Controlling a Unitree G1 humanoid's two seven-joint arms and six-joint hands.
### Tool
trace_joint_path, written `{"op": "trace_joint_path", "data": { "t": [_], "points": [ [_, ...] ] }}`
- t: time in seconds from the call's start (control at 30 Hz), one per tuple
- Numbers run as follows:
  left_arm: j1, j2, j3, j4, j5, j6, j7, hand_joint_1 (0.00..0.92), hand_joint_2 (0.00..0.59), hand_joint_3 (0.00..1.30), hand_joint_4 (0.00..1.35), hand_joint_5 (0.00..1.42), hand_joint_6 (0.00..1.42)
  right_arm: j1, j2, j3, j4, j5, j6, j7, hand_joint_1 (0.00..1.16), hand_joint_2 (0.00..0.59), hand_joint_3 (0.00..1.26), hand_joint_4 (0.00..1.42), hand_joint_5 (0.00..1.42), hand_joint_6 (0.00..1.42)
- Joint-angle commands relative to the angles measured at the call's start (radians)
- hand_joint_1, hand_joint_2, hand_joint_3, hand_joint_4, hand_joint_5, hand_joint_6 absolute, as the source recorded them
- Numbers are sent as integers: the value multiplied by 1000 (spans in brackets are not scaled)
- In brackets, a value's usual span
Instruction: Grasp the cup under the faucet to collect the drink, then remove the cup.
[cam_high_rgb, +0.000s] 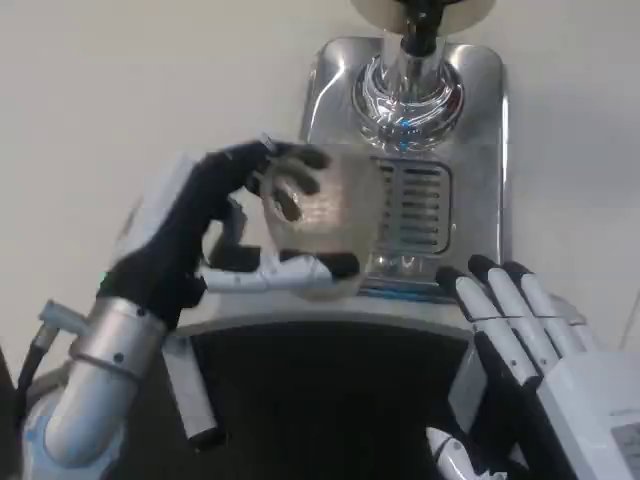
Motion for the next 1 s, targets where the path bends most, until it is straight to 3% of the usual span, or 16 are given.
{"op": "trace_joint_path", "data": {
  "t": [0.03, 0.57, 1.0],
  "points": [
    [-78, -4, 9, 89, 12, -23, 48, 831, 126, 1032, 1111, 1377, 1424, 9, 15, 8, -4, -3, 7, 0, 222, 539, 75, 22, 14, 101],
    [-322, -47, -39, 465, 35, -154, 137, 821, 125, 1032, 1111, 1377, 1424, 21, 28, 8, -1, -9, 7, -4, 247, 533, 75, 22, 14, 102],
    [-434, -90, -78, 635, 48, -220, 182, 828, 128, 1022, 1111, 1363, 1424, 25, 33, 7, 1, -1, 8, -7, 257, 533, 75, 14, 14, 102]
  ]
}}
